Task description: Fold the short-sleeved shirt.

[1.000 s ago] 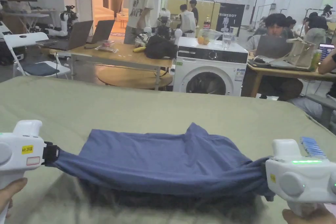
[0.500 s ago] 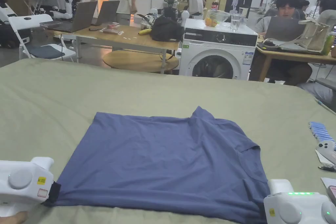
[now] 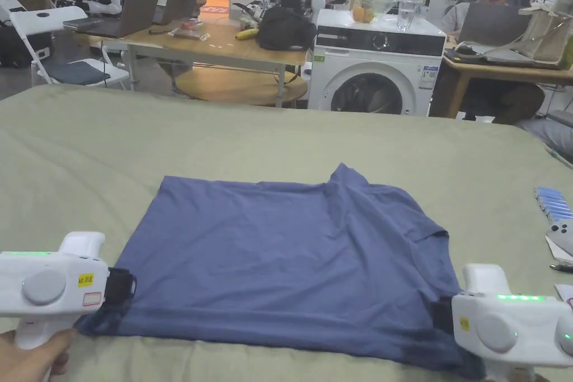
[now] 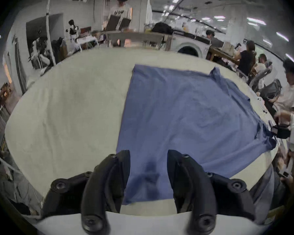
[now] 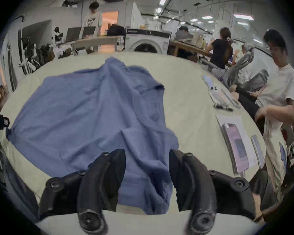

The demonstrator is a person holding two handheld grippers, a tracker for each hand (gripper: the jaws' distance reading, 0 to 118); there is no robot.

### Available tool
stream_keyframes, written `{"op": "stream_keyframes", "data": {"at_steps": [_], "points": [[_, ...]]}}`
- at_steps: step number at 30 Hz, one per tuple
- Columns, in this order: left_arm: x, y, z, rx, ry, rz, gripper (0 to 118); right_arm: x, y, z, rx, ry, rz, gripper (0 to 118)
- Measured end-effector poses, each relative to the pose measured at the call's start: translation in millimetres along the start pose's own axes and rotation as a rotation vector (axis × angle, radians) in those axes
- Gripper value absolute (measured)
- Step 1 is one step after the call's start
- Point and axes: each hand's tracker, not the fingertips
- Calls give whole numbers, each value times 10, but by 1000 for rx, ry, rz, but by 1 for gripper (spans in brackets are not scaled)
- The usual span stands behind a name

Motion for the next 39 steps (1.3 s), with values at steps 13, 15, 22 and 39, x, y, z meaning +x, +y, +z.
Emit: {"op": "stream_keyframes", "data": {"at_steps": [13,15,22,39], "points": [[420,-111,363,387,71,-9,0,-357,16,478,411,35,-110,0],[408,-107,414,373,58,-8,0,-408,15,522,418,30,-96,0],[184,-92,431,173,45,-11,0,-507,10,494,368,33,-77,0],[-360,-301,-235,-246,80,96,56,-313,-133,339,227,34,-69,0]]}}
